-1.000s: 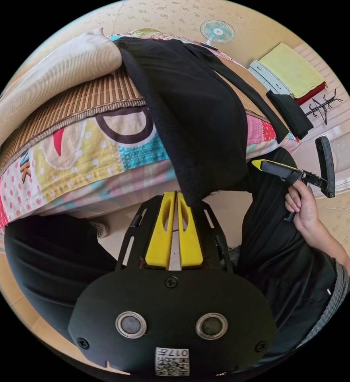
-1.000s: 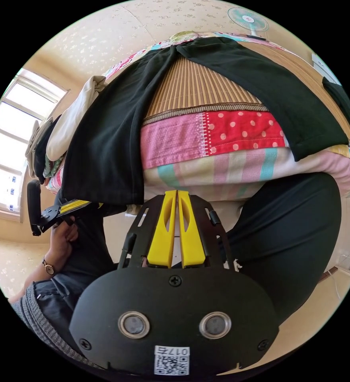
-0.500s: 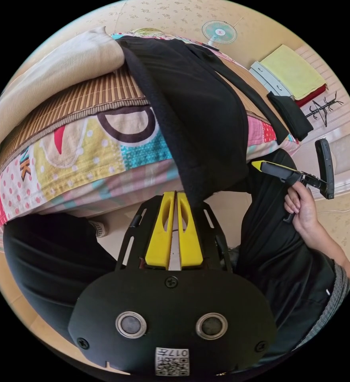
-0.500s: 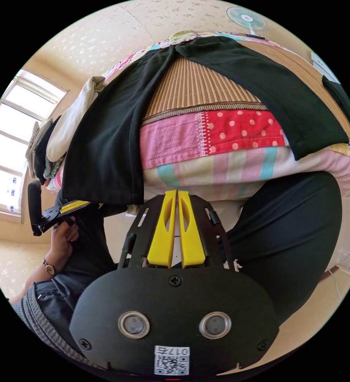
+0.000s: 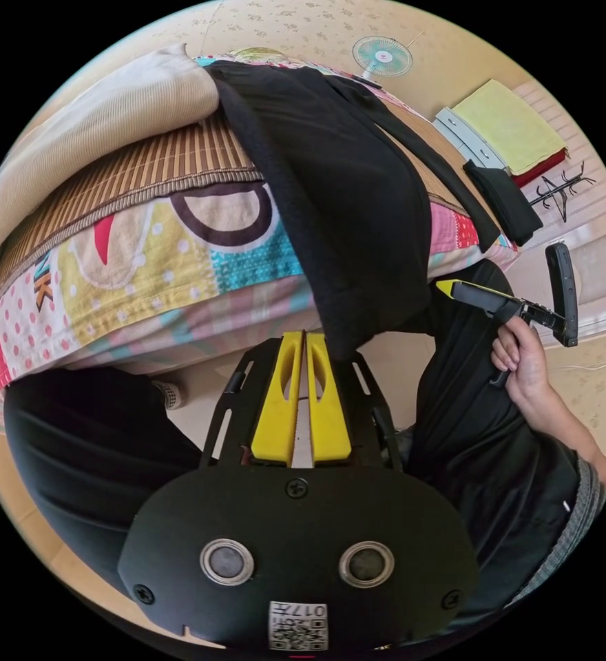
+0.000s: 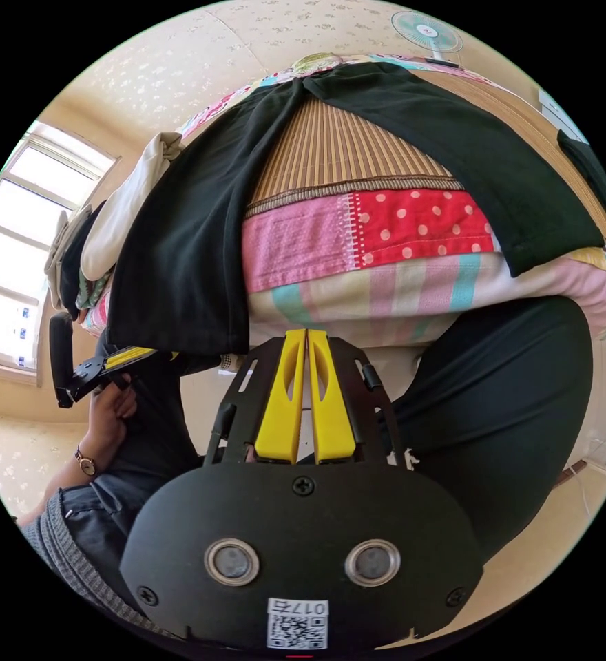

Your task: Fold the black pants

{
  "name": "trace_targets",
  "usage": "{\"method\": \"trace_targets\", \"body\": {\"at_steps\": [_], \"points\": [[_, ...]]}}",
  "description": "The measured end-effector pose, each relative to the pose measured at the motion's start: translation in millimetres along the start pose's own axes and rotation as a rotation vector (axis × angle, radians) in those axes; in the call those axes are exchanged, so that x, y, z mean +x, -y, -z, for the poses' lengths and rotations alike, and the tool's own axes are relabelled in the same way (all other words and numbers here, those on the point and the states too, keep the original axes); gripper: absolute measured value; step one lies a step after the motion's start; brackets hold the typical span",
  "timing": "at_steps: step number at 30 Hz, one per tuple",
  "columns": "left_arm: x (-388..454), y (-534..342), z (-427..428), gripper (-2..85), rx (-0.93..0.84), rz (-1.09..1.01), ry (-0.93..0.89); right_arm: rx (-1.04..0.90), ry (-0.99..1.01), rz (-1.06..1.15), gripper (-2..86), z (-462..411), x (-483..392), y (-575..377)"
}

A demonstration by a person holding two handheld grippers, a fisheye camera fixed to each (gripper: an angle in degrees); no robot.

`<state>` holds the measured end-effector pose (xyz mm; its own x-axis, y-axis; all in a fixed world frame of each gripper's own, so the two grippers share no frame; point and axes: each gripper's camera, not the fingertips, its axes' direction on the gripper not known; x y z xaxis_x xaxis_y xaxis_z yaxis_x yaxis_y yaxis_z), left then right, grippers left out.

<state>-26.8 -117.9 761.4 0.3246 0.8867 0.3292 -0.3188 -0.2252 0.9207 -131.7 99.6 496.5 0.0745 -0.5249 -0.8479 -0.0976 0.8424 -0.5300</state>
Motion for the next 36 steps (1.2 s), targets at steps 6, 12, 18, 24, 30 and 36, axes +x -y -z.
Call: {"method": "trace_targets", "body": {"at_steps": [6, 12, 18, 24, 30, 36], "points": [[0, 0, 1, -0.9, 0.001, 0.005, -0.006, 0.001, 0.002, -0.004, 0.3, -1, -1, 0], [2, 0, 1, -0.8, 0.005, 0.007, -0.011, 0.001, 0.002, -0.003, 0.4, -2, -2, -1], [4, -2, 2, -0.9, 0.004, 0.007, -0.013, 0.002, 0.005, -0.007, 0.4, -3, -3, -2], [6, -5, 3, -0.9, 0.006, 0.010, -0.015, 0.001, 0.005, -0.008, 0.4, -4, -4, -4], [8, -10, 3, -0.9, 0.005, 0.012, -0.015, 0.002, 0.007, -0.011, 0.4, -5, -4, -7], [11, -18, 5, -0.9, 0.007, 0.012, -0.019, 0.032, 0.005, -0.004, 0.4, -2, -7, -13]]}}
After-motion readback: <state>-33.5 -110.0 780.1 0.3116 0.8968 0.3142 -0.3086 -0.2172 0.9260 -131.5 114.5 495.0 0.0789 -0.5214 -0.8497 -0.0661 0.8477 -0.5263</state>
